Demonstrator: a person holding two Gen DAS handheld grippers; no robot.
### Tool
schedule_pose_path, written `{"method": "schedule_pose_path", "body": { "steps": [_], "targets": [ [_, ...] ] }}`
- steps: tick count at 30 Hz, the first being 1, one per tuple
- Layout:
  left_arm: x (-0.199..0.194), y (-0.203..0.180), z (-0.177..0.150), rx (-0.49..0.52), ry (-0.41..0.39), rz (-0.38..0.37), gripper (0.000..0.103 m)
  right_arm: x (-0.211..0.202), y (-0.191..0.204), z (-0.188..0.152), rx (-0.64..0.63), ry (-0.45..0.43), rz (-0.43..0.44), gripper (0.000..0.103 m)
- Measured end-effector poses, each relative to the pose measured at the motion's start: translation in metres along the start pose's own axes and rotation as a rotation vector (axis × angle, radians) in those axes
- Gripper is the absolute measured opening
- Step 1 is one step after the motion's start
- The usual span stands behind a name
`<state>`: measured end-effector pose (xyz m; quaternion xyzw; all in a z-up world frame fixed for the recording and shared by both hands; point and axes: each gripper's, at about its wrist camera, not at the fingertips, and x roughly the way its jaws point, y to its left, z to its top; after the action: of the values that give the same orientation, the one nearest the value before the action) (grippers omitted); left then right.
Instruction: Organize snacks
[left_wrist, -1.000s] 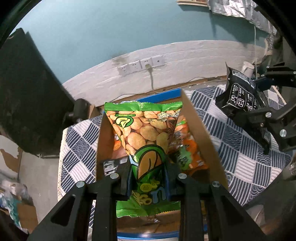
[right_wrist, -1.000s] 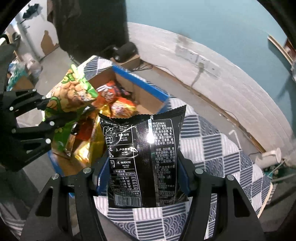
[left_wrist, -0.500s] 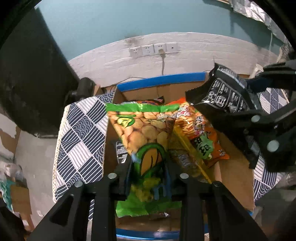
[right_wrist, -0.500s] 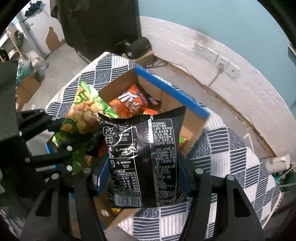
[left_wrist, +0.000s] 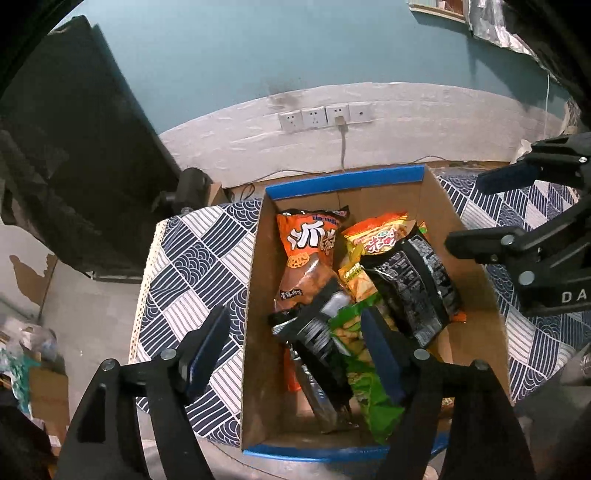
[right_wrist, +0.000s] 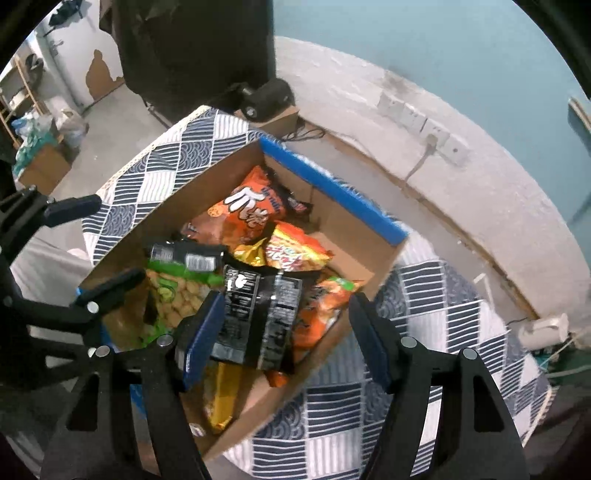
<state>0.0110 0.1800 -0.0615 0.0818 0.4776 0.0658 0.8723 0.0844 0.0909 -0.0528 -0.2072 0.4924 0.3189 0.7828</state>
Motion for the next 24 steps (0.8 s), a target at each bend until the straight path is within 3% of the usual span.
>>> {"method": "schedule_pose_path", "body": {
  "steps": [24],
  "targets": [
    [-0.060, -0.014, 0.013, -0.013, -0.123, -0.019, 0.087, -0.095, -0.041, -0.035, 0.061, -0.172, -0.075, 0.075]
  ]
}}
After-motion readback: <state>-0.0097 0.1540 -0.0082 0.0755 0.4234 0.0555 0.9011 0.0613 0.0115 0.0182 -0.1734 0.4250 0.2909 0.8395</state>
